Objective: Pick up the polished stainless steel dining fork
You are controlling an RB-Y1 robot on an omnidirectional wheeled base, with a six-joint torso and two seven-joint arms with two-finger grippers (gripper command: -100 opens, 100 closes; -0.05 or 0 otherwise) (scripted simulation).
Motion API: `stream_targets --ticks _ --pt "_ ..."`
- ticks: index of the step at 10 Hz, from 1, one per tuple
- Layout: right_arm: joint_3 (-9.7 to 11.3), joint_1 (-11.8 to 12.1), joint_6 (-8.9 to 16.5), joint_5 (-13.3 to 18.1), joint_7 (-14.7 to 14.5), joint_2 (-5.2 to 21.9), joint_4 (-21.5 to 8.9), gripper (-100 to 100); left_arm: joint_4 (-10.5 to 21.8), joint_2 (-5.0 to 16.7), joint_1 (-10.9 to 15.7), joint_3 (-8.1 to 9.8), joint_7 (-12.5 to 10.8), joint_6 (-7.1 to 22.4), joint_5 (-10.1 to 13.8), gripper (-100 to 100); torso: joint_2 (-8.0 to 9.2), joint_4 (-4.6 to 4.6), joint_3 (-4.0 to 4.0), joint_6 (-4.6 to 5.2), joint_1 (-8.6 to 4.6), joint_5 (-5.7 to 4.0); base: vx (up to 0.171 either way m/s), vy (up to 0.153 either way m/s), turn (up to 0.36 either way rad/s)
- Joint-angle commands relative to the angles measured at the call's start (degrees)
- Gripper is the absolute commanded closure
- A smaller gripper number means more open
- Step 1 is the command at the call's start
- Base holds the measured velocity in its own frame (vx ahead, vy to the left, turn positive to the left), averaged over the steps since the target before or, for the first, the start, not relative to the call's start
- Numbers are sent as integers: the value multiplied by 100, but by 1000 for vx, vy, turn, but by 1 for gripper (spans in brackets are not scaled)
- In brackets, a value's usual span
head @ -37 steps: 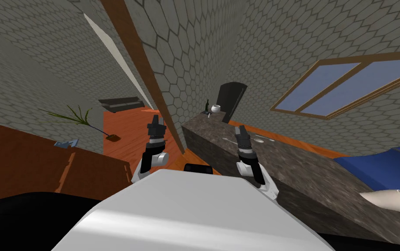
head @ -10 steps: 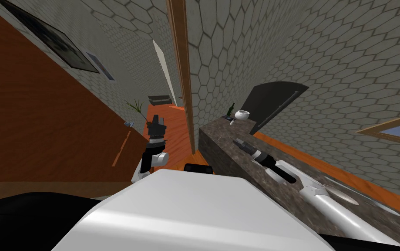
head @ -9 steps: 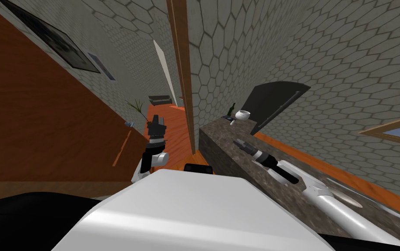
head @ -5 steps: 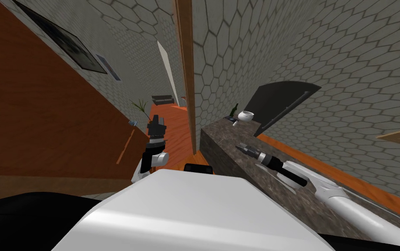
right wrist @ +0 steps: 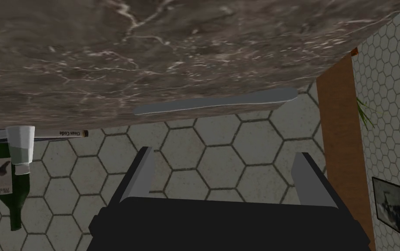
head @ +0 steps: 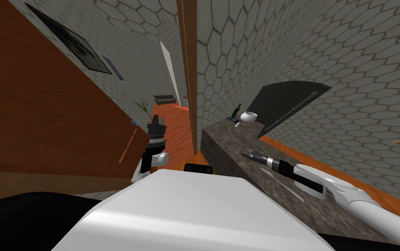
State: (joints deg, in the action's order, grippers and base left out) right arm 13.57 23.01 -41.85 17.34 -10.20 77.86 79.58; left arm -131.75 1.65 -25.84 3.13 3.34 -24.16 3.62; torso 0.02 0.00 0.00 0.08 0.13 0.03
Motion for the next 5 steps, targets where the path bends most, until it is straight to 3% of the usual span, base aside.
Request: stream_targets --ticks 1,3,4,5 --pt "112 -23 -54 100 -6 208 -231 -100 0 0 0 0 0 0 0 0 0 0 0 0 0 0 16 14 14" --pt "456 30 -66 421 -45 572 -619 -100 0 0 0 0 0 0 0 0 2 1 1 1 -1 0 15 16 30" --pt "464 30 -66 421 -45 603 -654 -100 0 0 0 0 0 0 0 0 2 1 1 1 1 1 10 12 6" --pt "638 59 -68 576 -65 774 -836 -100 0 0 0 0 0 0 0 0 2 1 1 0 -1 -1 8 14 19"
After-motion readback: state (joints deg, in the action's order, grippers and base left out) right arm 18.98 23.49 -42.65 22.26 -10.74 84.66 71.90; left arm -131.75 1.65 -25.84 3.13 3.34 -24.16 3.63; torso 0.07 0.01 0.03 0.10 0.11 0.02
